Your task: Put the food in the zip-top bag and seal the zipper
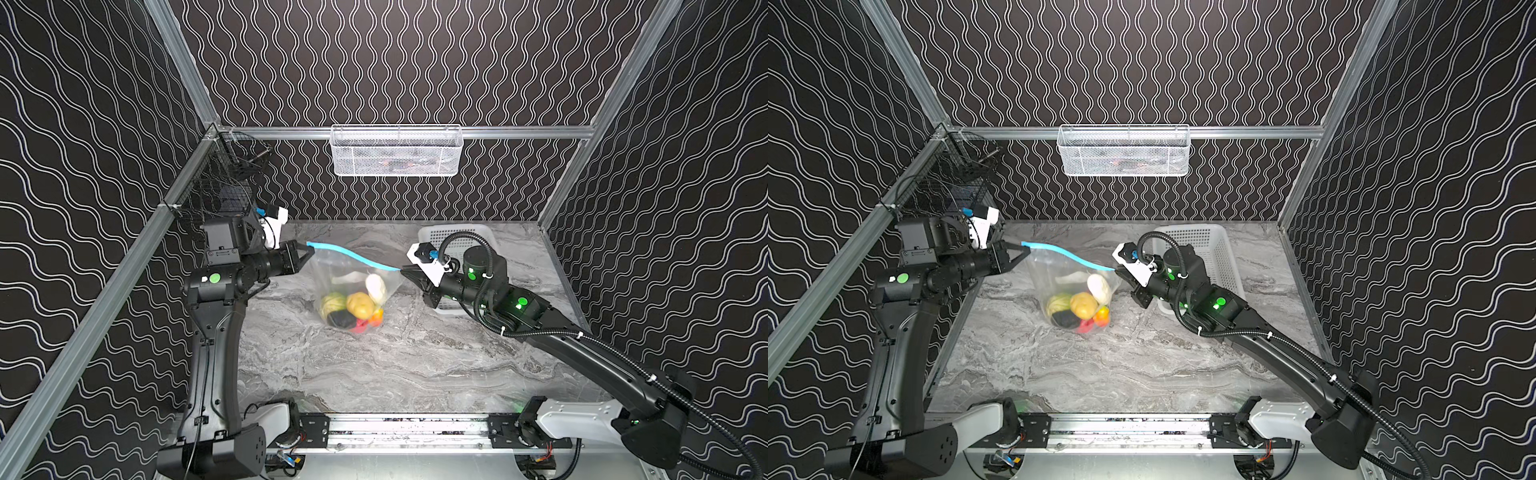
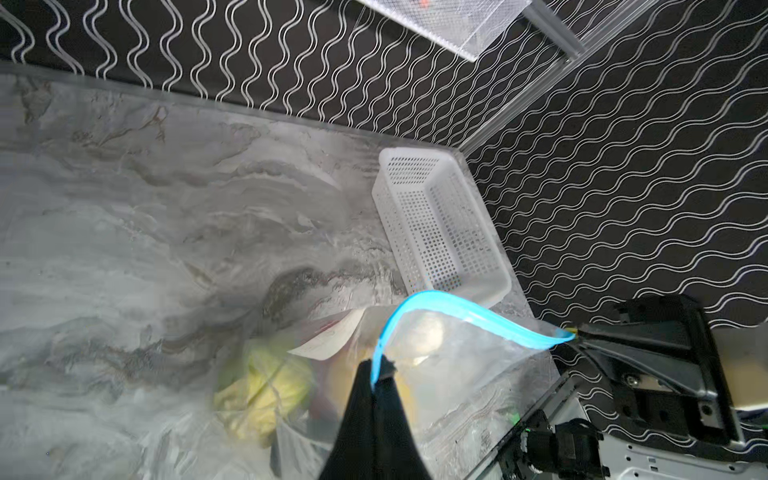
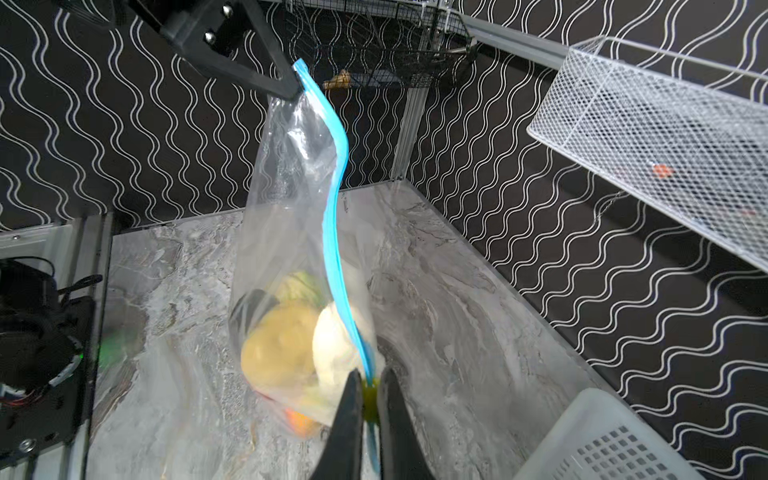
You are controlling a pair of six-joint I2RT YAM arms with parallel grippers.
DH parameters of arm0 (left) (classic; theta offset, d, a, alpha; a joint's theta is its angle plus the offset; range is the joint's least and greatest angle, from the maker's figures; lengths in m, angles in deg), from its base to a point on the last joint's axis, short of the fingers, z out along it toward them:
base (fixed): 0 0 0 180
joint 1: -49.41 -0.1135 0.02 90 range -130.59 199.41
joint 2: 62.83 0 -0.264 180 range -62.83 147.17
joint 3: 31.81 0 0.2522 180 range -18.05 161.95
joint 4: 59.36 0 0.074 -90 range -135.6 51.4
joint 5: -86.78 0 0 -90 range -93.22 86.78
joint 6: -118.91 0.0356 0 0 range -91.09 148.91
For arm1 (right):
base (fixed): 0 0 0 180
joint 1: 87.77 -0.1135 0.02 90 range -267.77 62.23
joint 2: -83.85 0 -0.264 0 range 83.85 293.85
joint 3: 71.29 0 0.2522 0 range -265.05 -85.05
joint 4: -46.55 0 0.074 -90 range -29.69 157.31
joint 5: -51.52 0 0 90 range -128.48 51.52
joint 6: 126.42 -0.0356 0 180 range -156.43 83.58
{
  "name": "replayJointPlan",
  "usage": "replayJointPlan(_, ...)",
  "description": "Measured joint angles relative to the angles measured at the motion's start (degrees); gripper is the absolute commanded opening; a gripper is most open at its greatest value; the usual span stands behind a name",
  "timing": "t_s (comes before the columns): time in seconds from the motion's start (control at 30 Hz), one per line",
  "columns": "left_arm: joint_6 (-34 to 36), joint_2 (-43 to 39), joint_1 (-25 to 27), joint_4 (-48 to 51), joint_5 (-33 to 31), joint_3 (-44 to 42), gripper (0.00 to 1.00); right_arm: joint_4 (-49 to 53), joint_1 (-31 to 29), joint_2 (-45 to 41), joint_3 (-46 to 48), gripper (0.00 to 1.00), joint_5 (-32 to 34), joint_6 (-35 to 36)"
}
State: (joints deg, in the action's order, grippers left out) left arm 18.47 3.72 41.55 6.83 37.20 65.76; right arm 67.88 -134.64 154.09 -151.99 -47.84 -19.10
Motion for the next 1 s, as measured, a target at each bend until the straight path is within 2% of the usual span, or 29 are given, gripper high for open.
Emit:
replayJointPlan(0.17, 1.88, 2.12, 0.00, 6.88, -2.62, -1.27, 0.00, 0.39, -0.28, 0.31, 1.03, 0.00, 1.01, -1.70)
replayJointPlan(0.3, 2.54, 6.36, 0.00, 6.38, -5.38, -1.73, 0.00, 0.35, 0.55, 6.75, -1.31, 0.00, 2.84, -2.16)
replayJointPlan(0.6, 2.93, 23.06, 1.97, -11.04, -14.25, -3.39, 0.00, -0.11, 7.23, 29.90, -16.33, 0.00, 3.21, -4.24)
replayJointPlan(0.77, 3.30, 35.87, 5.22, -20.76, -19.65, 1.18, 0.00, -0.22, 10.54, 44.63, -29.00, 0.00, 3.58, -4.17)
replayJointPlan(1.0, 3.54, 51.80, 5.73, -31.34, -23.69, 6.95, 0.00, -0.74, 14.23, 61.92, -42.93, 0.00, 3.37, -4.59)
